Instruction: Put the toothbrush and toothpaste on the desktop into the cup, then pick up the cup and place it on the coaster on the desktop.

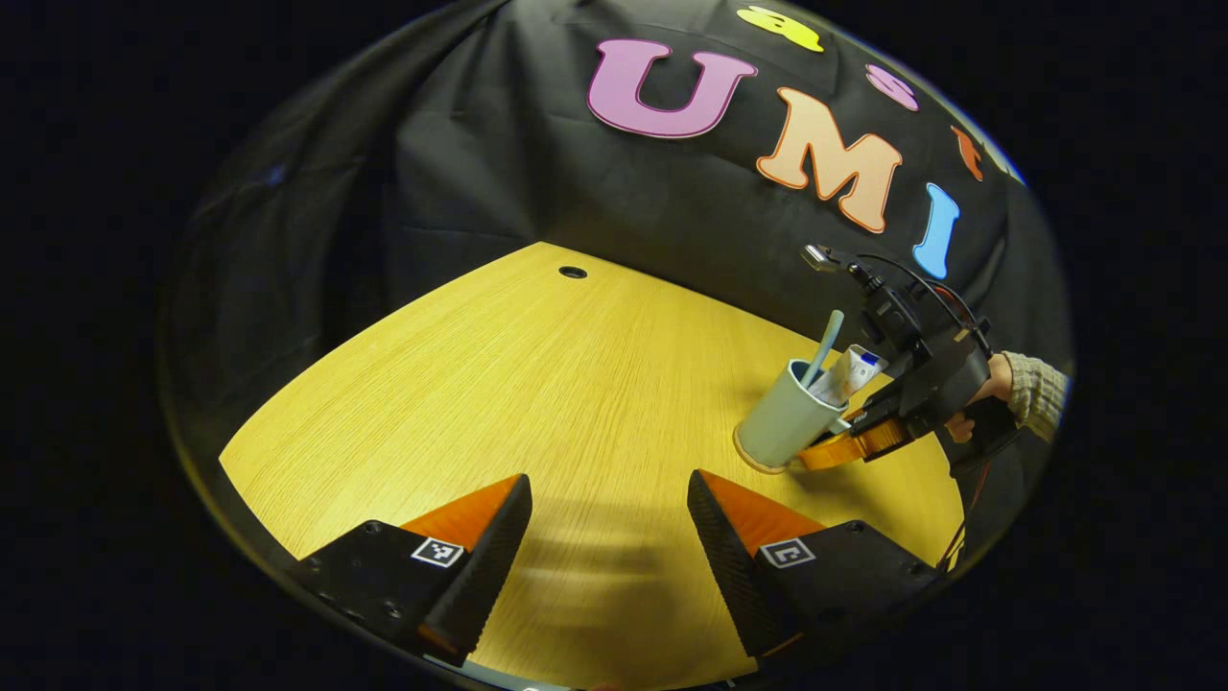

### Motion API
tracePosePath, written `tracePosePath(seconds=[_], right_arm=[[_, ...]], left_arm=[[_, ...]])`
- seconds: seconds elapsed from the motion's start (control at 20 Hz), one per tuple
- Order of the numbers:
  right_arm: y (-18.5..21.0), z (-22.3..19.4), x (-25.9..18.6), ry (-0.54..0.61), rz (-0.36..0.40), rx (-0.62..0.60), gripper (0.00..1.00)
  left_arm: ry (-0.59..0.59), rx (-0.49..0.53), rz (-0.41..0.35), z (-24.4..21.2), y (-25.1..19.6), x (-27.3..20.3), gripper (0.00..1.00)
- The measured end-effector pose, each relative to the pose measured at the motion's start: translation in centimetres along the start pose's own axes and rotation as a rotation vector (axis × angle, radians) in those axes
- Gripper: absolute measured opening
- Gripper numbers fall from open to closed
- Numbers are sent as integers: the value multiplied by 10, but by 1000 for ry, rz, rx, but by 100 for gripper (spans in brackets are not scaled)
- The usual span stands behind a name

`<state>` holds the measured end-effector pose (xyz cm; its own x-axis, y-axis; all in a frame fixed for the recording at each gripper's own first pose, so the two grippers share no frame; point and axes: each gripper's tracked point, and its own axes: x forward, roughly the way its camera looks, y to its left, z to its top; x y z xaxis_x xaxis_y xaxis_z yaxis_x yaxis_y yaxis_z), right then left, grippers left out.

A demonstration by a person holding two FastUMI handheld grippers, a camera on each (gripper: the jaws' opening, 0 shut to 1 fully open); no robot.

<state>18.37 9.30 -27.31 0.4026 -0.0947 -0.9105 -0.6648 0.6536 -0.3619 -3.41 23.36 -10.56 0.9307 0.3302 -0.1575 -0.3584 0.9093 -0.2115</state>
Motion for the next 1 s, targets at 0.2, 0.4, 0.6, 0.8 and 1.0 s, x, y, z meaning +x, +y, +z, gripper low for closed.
tracePosePath(seconds=[0.2,0.4,0.6,0.8,1.0], right_arm=[[1,3,-6,-19,8,-9,33],[-1,17,-27,-108,39,24,99],[-17,7,-60,-220,47,128,98],[-46,-22,-95,-304,-10,267,97],[-68,-66,-127,-406,-49,411,98]], left_arm=[[4,11,-22,0,-8,2,95],[13,30,-47,2,-15,4,95],[13,75,-88,4,-39,10,95],[40,93,-157,2,-77,12,95],[84,112,-202,-10,-111,12,95]])
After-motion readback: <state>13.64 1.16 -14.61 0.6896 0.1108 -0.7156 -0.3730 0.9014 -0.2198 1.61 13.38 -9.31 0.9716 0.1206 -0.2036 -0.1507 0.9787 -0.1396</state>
